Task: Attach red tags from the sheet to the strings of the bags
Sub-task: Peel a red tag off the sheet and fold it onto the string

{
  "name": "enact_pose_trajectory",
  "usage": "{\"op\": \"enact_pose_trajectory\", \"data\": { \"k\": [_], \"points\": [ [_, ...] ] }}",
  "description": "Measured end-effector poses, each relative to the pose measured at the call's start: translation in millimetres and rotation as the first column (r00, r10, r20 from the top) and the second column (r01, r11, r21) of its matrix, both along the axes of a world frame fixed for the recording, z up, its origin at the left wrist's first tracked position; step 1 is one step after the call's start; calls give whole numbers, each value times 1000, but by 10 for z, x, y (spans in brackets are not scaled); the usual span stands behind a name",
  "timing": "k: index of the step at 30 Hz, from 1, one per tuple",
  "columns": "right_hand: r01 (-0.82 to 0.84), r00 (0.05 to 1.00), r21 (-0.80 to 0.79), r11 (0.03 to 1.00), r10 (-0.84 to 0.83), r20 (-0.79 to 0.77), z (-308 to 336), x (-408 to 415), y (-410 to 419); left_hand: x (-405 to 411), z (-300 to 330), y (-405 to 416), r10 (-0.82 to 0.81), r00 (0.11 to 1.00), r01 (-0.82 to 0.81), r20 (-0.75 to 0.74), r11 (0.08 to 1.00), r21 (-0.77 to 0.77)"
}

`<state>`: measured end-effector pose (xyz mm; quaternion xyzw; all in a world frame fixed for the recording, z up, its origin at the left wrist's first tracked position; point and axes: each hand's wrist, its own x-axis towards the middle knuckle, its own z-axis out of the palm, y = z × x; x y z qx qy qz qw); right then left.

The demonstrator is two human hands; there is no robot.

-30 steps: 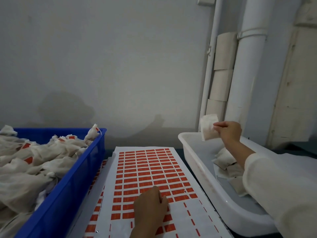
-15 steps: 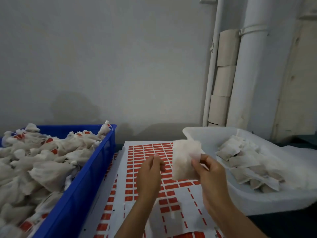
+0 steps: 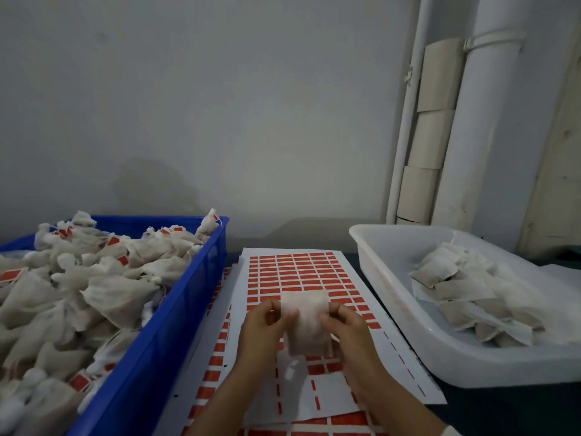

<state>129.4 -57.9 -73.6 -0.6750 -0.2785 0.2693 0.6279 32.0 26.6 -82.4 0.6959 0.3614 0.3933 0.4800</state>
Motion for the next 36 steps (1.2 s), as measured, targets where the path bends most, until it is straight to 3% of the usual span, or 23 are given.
{"op": "enact_pose_trajectory", "data": {
  "k": [4,11,17,23,27,31,36],
  "points": [
    [-56,994,24,998,58,-89,-55,58,51,42,-137,47,21,1000,-20,20,999,-50],
    [-12,988,103,995,-5,155,-135,222,48,92,-238,131,22,1000,-21,3,997,-75],
    [72,983,109,991,-89,163,-183,304,-12,97,-133,41,-133,988,149,78,953,-264],
    [77,965,114,990,-103,241,-197,199,45,150,-143,-66,-153,988,151,-26,987,-61],
    [15,955,173,985,-66,291,-196,170,22,116,-162,-54,-106,992,109,71,993,-41],
    [-59,884,149,987,-18,467,-208,167,-21,102,-160,-65,-20,996,24,86,999,-47],
    [-67,736,128,989,-38,676,-234,160,-22,113,-166,-69,-53,991,59,121,997,-54]
  ]
}}
